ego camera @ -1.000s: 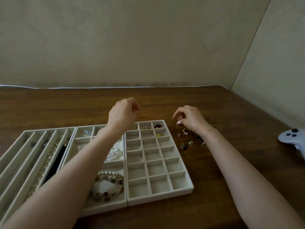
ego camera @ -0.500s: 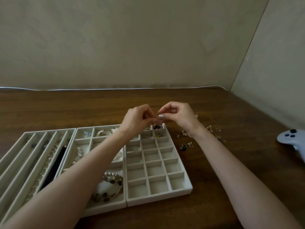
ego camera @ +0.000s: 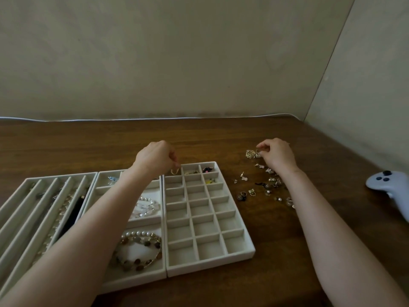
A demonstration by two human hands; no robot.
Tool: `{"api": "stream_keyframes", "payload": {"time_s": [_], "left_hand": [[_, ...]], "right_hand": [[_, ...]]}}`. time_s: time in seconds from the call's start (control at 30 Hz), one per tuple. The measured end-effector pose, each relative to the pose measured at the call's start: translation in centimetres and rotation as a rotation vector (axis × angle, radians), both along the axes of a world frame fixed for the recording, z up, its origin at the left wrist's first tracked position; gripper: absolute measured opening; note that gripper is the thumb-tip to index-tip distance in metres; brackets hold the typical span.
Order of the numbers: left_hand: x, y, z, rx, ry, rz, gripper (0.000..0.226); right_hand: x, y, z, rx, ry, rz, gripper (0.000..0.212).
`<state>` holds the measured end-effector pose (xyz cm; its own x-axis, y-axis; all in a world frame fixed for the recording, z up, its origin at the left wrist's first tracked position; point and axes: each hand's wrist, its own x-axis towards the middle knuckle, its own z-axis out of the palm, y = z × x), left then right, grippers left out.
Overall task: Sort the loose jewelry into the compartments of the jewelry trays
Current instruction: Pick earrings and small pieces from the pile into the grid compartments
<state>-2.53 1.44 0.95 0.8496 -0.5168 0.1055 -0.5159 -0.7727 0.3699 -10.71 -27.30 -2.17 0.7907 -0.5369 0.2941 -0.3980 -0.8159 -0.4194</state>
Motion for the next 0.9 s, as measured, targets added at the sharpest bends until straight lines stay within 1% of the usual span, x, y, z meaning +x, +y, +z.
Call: {"api": "stream_keyframes", "payload": {"time_s": [0.13, 0.2, 0.27, 0.33, 0.47, 0.57, 0.67, 0.77, 0.9], "left_hand": [[-0.3, -0.2, 0.1, 0.086, -0.009, 0.019, 0.006], [-0.3, -0.2, 0.0, 0.101, -0.024, 0.026, 0.009], [-0.3, -0.3, -0.2, 0.077, -0.048, 0.033, 0.008], [-0.1, -0.4, -0.5, 0.004, -0.086, 0.04, 0.003], [-0.2, -1.0, -1.0, -0.165, -0.141, 0.02, 0.004], [-0.8, -1.6, -1.2, -0.302, -0.182, -0.033, 0.003], [-1.5, -2.1, -1.4, -0.436, -0.214, -0.099, 0.011], [-1.9, -2.4, -1.6, -0.502, -0.272, -0.155, 0.012], [-2.2, -2.7, -1.8, -0.522, -0.303, -0.181, 0.011]], "right_hand": [[0.3, -0.5, -0.7, -0.059, 0.188, -0.022, 0.035], [0.3, -0.5, -0.8, -0.075, 0.201, -0.022, 0.033], [0.3, -0.5, -0.9, -0.064, 0.184, -0.025, 0.032], [0.3, -0.5, -0.8, -0.05, 0.183, -0.024, 0.031], [0.0, -0.6, 0.0, 0.003, 0.209, -0.007, 0.028], [-0.2, -0.9, 0.2, 0.05, 0.127, -0.053, 0.025], [-0.2, -0.8, -0.3, 0.044, 0.048, -0.093, 0.026], [0.0, -0.7, -0.7, 0.026, 0.095, -0.082, 0.022], [0.1, -0.6, -0.4, 0.034, 0.105, -0.096, 0.011]]}}
